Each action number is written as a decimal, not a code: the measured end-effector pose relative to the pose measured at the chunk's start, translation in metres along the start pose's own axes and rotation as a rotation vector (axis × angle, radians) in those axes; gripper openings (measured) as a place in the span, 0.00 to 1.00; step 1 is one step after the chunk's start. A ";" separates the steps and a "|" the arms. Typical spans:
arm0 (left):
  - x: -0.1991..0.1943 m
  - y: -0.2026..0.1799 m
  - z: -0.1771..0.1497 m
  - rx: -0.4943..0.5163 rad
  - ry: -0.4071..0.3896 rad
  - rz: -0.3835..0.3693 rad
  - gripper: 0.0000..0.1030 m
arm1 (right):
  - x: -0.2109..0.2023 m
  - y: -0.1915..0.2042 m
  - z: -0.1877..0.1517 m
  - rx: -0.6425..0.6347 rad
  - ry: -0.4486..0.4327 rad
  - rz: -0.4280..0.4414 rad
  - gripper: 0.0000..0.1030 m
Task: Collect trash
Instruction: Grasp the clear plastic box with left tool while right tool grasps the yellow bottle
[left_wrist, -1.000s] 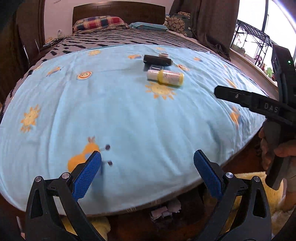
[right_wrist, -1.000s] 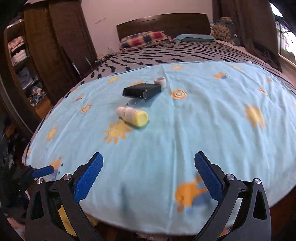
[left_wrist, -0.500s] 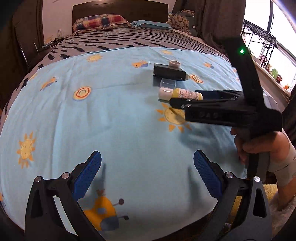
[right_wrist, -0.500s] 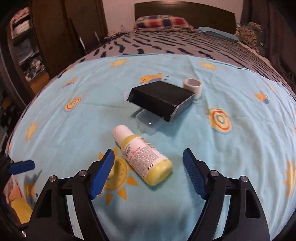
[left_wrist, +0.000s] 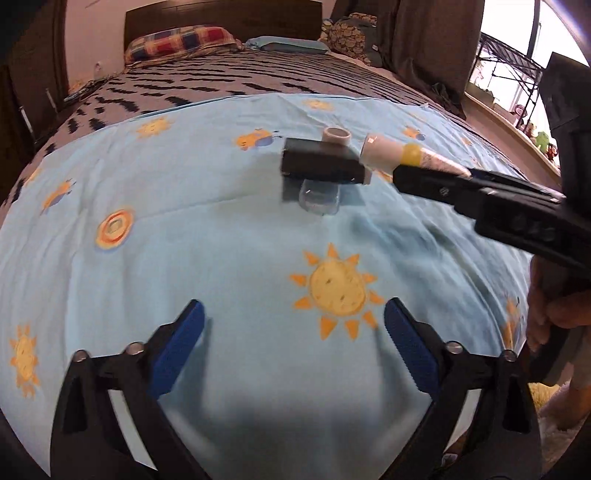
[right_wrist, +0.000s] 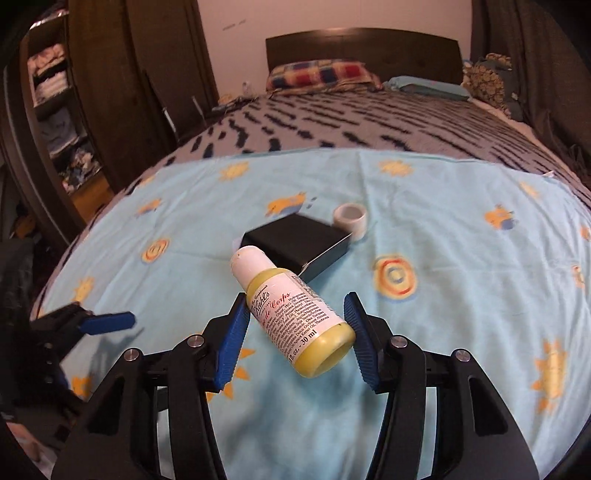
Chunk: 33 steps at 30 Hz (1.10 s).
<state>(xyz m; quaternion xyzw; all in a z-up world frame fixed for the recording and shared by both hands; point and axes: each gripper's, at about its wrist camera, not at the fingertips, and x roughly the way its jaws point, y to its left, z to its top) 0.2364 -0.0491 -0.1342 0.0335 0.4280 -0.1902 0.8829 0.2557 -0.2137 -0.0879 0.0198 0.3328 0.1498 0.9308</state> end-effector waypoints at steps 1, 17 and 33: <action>0.005 -0.003 0.004 0.008 0.004 -0.005 0.69 | -0.003 -0.004 0.002 0.002 -0.007 -0.006 0.52; 0.066 -0.017 0.063 0.027 0.014 -0.028 0.31 | -0.026 -0.041 -0.005 0.061 -0.030 -0.031 0.52; -0.023 -0.021 0.010 0.053 -0.052 0.050 0.31 | -0.078 -0.006 -0.040 0.050 -0.042 -0.001 0.52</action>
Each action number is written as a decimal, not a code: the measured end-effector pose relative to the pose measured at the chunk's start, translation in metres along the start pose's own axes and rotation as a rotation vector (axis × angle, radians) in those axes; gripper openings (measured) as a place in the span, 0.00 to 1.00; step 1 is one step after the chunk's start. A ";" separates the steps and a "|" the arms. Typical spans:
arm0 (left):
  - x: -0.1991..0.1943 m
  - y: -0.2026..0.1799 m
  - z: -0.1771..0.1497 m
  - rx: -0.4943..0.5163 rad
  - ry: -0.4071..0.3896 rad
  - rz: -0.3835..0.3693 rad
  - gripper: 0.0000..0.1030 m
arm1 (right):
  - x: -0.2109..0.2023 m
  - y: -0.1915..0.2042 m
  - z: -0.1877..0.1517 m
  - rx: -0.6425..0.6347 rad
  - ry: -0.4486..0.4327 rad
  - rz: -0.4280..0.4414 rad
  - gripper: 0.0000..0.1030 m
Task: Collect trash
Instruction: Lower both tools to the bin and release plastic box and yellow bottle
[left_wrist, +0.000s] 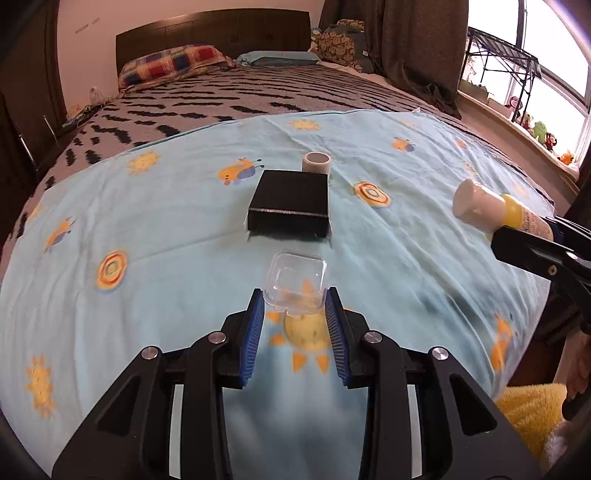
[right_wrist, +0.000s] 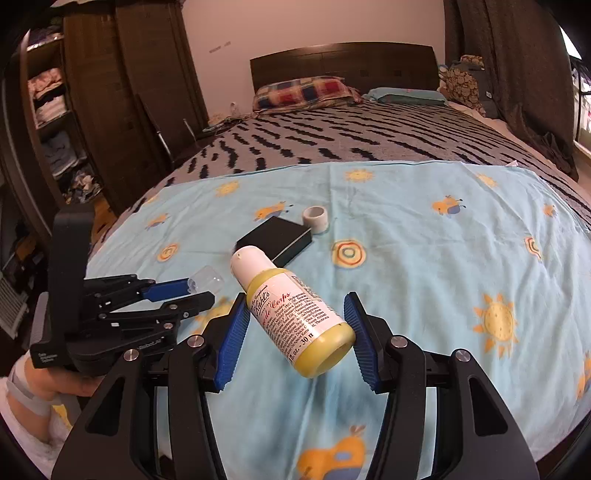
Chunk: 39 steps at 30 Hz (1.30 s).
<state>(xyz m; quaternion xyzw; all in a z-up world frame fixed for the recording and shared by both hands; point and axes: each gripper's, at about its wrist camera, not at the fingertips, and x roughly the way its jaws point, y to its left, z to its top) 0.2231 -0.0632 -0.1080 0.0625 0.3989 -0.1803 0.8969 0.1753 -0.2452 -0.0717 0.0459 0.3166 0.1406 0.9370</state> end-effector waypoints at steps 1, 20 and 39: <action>-0.008 -0.001 -0.005 0.000 -0.006 0.004 0.31 | -0.004 0.002 -0.003 0.001 -0.001 0.001 0.52; -0.092 -0.038 -0.131 -0.013 -0.028 -0.046 0.31 | -0.068 0.032 -0.114 0.015 0.068 -0.006 0.52; -0.018 -0.065 -0.248 -0.074 0.184 -0.143 0.31 | -0.017 0.004 -0.234 0.170 0.289 -0.044 0.52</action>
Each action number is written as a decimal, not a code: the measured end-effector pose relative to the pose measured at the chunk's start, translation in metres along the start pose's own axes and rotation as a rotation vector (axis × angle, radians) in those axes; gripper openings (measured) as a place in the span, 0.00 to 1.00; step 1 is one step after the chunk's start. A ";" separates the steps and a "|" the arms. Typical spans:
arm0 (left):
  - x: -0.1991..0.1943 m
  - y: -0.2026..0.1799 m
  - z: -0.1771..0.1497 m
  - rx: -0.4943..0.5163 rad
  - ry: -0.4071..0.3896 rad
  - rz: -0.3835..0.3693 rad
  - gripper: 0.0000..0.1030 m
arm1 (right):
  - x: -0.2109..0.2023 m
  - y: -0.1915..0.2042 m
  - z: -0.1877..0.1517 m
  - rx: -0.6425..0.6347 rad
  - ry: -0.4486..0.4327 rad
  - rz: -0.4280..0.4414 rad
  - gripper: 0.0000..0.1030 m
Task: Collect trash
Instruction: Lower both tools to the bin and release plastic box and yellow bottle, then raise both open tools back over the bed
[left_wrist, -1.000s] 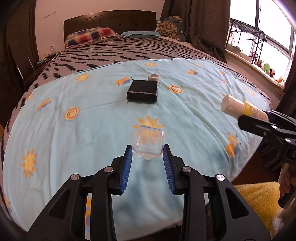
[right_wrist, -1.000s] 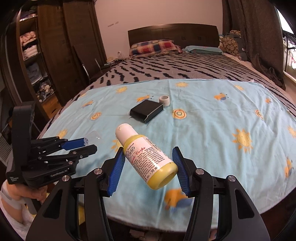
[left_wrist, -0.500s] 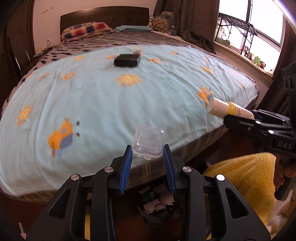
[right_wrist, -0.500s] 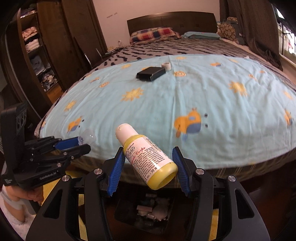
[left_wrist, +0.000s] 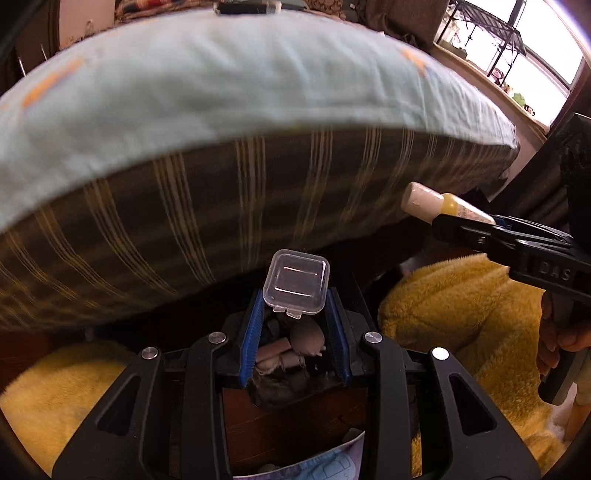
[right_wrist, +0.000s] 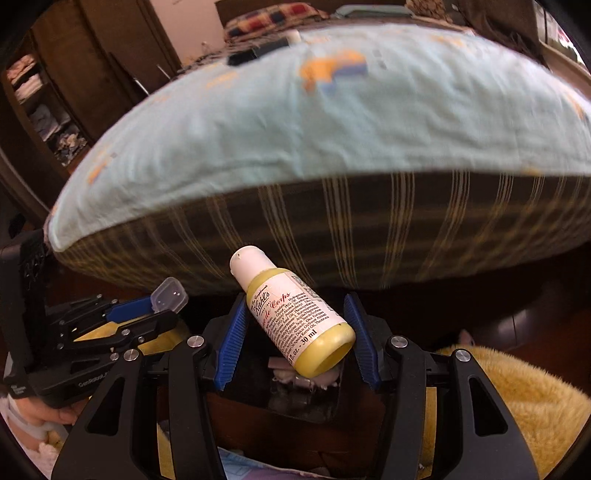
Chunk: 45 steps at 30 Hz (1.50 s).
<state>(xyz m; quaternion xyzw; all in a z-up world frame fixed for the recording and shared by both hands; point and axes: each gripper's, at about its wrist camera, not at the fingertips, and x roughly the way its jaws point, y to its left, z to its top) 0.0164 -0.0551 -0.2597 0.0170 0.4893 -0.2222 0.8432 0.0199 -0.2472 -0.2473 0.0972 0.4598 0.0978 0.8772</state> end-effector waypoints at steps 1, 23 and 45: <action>0.005 -0.001 -0.003 0.008 0.001 -0.001 0.31 | 0.005 -0.002 -0.004 0.007 0.011 -0.004 0.52; 0.071 0.018 -0.043 -0.031 0.130 0.004 0.34 | 0.075 0.005 -0.046 0.040 0.142 -0.043 0.53; -0.021 0.025 0.008 -0.025 -0.016 0.077 0.85 | 0.001 0.001 0.011 0.066 -0.055 -0.030 0.92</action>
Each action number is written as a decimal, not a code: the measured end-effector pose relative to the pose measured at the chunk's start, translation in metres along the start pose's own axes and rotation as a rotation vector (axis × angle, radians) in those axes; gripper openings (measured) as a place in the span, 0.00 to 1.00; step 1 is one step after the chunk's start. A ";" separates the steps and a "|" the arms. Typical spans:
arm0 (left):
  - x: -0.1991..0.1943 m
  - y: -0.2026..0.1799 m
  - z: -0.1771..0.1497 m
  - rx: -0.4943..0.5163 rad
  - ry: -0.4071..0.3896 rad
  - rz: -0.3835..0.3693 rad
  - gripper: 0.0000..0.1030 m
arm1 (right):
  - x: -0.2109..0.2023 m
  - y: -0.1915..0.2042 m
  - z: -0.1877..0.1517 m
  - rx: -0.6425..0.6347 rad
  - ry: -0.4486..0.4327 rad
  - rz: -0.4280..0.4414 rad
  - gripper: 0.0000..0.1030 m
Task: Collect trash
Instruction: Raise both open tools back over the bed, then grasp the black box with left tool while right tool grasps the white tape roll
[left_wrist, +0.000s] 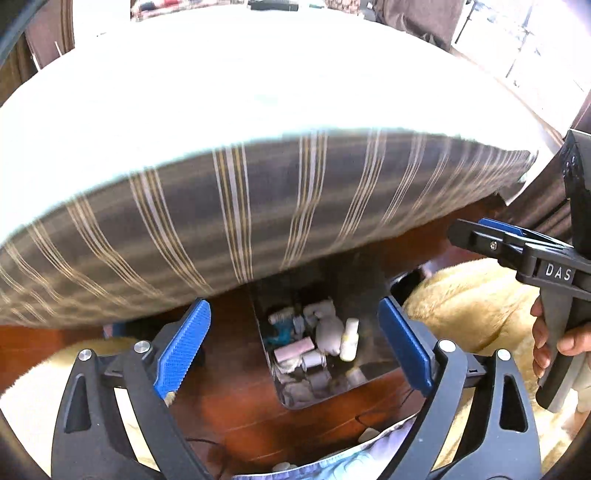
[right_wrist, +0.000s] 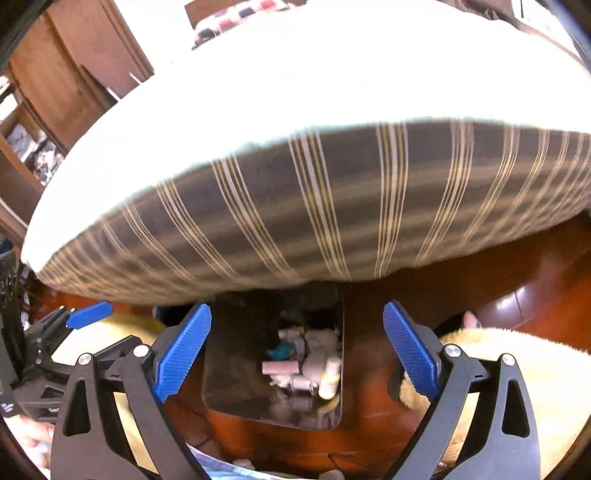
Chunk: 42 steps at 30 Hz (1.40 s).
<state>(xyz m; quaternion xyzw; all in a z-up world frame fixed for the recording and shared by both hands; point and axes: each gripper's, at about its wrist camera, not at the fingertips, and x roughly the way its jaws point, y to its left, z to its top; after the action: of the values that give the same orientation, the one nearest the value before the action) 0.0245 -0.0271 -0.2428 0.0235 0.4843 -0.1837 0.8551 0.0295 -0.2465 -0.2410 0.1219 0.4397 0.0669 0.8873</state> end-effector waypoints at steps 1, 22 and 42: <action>-0.006 -0.001 0.004 0.002 -0.012 -0.003 0.85 | -0.007 0.001 0.005 -0.005 -0.019 -0.001 0.92; -0.039 0.019 0.169 0.048 -0.176 0.027 0.92 | -0.033 0.021 0.180 -0.108 -0.207 -0.057 0.97; 0.057 0.022 0.309 0.070 -0.126 0.059 0.92 | 0.034 -0.003 0.296 -0.043 -0.181 -0.144 0.97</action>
<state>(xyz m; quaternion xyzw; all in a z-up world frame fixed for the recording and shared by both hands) 0.3115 -0.0907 -0.1303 0.0561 0.4217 -0.1761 0.8877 0.2856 -0.2878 -0.0951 0.0764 0.3640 0.0009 0.9282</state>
